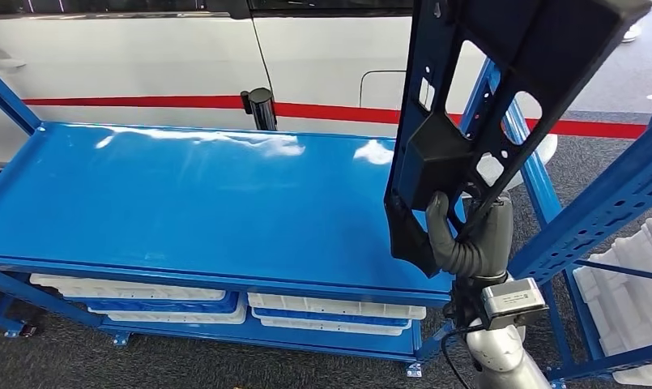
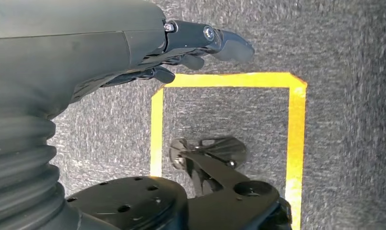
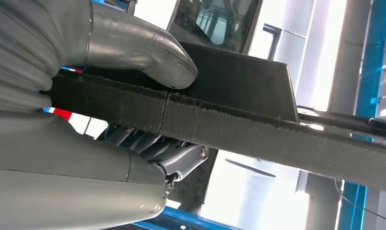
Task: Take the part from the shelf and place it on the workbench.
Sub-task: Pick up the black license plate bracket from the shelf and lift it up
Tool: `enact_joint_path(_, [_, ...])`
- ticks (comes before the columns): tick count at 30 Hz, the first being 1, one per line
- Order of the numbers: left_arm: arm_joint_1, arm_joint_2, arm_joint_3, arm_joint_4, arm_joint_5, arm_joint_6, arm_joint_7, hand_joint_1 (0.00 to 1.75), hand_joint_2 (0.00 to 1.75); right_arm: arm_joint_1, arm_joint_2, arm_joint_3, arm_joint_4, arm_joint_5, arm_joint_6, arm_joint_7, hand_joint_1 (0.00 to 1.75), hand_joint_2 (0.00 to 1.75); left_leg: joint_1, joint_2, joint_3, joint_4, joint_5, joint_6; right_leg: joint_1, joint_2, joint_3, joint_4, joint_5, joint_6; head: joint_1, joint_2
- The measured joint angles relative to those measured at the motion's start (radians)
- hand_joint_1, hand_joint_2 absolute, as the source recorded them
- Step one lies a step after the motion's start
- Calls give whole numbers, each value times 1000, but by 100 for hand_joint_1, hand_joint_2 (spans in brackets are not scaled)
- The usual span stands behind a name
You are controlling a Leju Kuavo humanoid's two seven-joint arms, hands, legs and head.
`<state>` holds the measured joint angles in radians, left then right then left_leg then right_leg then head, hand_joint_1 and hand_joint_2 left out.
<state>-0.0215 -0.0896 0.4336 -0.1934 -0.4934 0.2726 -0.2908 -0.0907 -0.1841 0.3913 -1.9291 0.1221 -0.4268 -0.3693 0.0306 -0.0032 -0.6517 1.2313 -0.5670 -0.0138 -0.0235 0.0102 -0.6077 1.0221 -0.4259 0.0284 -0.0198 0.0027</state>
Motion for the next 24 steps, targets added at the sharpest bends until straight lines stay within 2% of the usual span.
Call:
enact_joint_path(2, [-1, -1, -1, 0, -7, -1, 0, 0, 175, 5, -2, -2, -1, 0, -2, 0, 175, 175, -10, 1, 60, -130, 63, 18, 7, 1, 1, 1, 0, 1, 1, 0])
enact_joint_path(3, [-1, -2, -1, 0, -9, -2, 0, 0, 175, 8, -4, -3, -2, 0, -3, 0, 175, 175, -15, 2, 78, -172, 79, 22, 10, 1, 0, 2, 1, 2, 1, 0])
enact_joint_path(4, [-2, -3, -2, 0, -10, -2, 1, 0, 175, 9, -5, -4, -2, 0, -4, -1, 175, 175, -20, 2, 86, -193, 84, 22, 11, 1, -1, 3, 2, 4, 1, 0])
enact_joint_path(6, [-2, -7, -3, 0, -10, -2, 1, 0, 175, 12, -8, -5, -2, 0, -4, -1, 175, 175, -26, 3, 83, -199, 91, 23, 10, 0, -4, 1, 6, 13, 1, 0])
enact_joint_path(8, [-1, -10, -6, 0, -10, -2, 1, 0, 175, 15, -11, -7, -3, 0, -4, -2, 175, 175, -24, 3, 82, -208, 103, 33, 9, -2, -18, 21, -8, 18, 2, 0])
enact_joint_path(9, [-2, -11, -8, 0, -10, -2, 1, 0, 175, 16, -14, -8, -3, 0, -4, -2, 175, 175, -22, 4, 80, -213, 110, 39, 10, -3, -36, 58, -29, 17, 2, 0])
enact_joint_path(11, [-2, -12, -12, 0, -12, -4, 2, 0, 175, 19, -17, -9, -4, 0, -6, -3, 175, 175, -22, 4, 72, -214, 117, 46, 9, -3, -91, 183, -90, 10, 3, 0])
enact_joint_path(12, [-2, -12, -14, 0, -15, -6, 3, 0, 175, 23, -18, -10, -4, 0, -8, -3, 175, 175, -22, 4, 67, -214, 120, 48, 9, -3, -115, 243, -114, 10, 3, 0])
enact_joint_path(13, [-2, -12, -16, 0, -19, -9, 5, 0, 175, 30, -20, -11, -4, 0, -11, -2, 175, 175, -23, 4, 63, -214, 123, 48, 9, -3, -126, 275, -124, 13, 3, 0])
enact_joint_path(14, [-1, -13, -18, 0, -25, -12, 6, 0, 175, 37, -21, -14, -5, 0, -14, -1, 175, 175, -23, 4, 60, -213, 126, 48, 9, -4, -116, 267, -119, 21, 3, 0])
enact_joint_path(15, [0, -15, -21, 1, -31, -15, 8, 0, 175, 46, -24, -19, -7, 0, -18, 0, 175, 175, -23, 3, 58, -213, 128, 46, 9, -4, -86, 219, -101, 29, 3, 0])
enact_joint_path(16, [0, -17, -25, 1, -38, -17, 8, 0, 175, 54, -26, -25, -11, 0, -21, 2, 175, 175, -23, 2, 57, -213, 130, 44, 8, -5, -40, 144, -79, 37, 3, 0])
enact_joint_path(17, [0, -19, -29, 1, -45, -19, 6, 0, 175, 62, -28, -30, -16, 1, -23, 4, 175, 175, -25, 1, 56, -213, 132, 40, 9, -7, 1, 73, -61, 39, 3, 0])
enact_joint_path(18, [0, -20, -33, 1, -50, -21, 1, 0, 175, 68, -31, -36, -23, 2, -26, 6, 175, 175, -28, 1, 55, -212, 133, 36, 10, -8, 32, 20, -47, 35, 2, 0])
enact_joint_path(19, [0, -21, -37, 1, -52, -21, -5, 0, 175, 72, -32, -41, -29, 3, -28, 8, 175, 175, -30, 0, 54, -211, 135, 31, 12, -8, 47, -9, -39, 28, 2, 0])
enact_joint_path(22, [-1, -20, -43, 1, -50, -19, -32, 0, 175, 74, -33, -51, -38, 6, -30, 17, 175, 175, -29, 1, 49, -210, 141, 14, 10, -7, 46, -16, -25, 5, 0, 0])
enact_joint_path(23, [-1, -19, -43, 1, -45, -17, -41, 0, 175, 68, -30, -52, -38, 6, -28, 20, 175, 175, -28, 0, 44, -199, 130, 8, 7, -8, 44, -18, -20, -2, 0, 0])
enact_joint_path(24, [-1, -17, -43, 1, -37, -14, -52, 0, 175, 57, -28, -52, -37, 4, -23, 23, 175, 175, -27, 0, 32, -168, 104, 3, 2, -8, 41, -20, -15, -10, -2, 0])
